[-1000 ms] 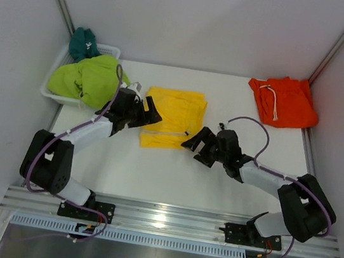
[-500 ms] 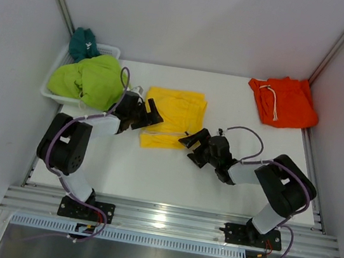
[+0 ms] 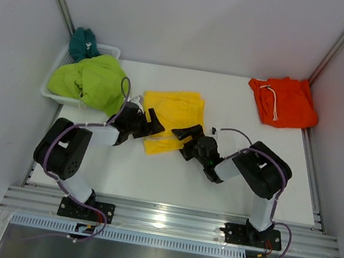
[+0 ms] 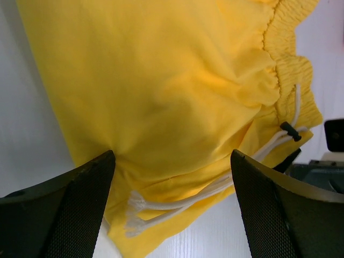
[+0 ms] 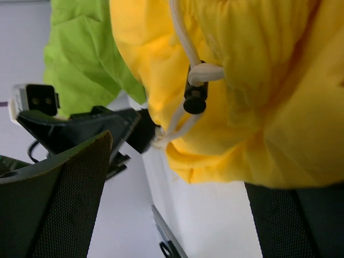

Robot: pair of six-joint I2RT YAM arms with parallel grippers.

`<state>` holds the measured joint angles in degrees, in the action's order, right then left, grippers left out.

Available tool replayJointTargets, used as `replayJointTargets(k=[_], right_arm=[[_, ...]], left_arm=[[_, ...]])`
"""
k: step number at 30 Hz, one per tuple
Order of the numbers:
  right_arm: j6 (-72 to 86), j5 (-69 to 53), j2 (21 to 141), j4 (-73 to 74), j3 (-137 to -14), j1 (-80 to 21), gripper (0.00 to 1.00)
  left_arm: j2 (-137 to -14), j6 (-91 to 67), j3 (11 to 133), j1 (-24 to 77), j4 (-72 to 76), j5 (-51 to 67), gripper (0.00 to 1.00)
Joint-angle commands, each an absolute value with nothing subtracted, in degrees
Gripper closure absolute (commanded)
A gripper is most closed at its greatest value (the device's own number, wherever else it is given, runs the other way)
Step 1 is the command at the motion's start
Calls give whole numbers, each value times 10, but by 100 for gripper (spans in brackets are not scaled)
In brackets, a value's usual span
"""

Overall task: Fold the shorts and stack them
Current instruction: Neatly place the folded shorts to the corner

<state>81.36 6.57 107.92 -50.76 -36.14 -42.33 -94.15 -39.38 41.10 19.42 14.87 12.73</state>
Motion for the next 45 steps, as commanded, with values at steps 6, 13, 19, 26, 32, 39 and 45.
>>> replayJointTargets(k=[6, 13, 19, 26, 32, 39, 45], right_arm=[[824, 98, 1194, -613, -366, -421, 1], [814, 91, 1210, -620, -389, -408, 22], [804, 88, 1215, -620, -393, -385, 72], [739, 55, 1191, -559, -408, -315, 90], [674, 26, 1157, -443, -444, -262, 90], [519, -17, 1136, -268, -559, -193, 92], [442, -113, 1183, -160, -689, -98, 93]], left_arm=[[-924, -416, 359, 236, 143, 143, 10], [-908, -424, 344, 250, 153, 154, 10], [-873, -423, 341, 252, 149, 175, 10], [-796, -413, 343, 256, 98, 172, 10], [-742, -403, 344, 256, 59, 163, 9], [-742, -397, 352, 256, 52, 166, 9], [-748, -400, 348, 256, 62, 170, 9]])
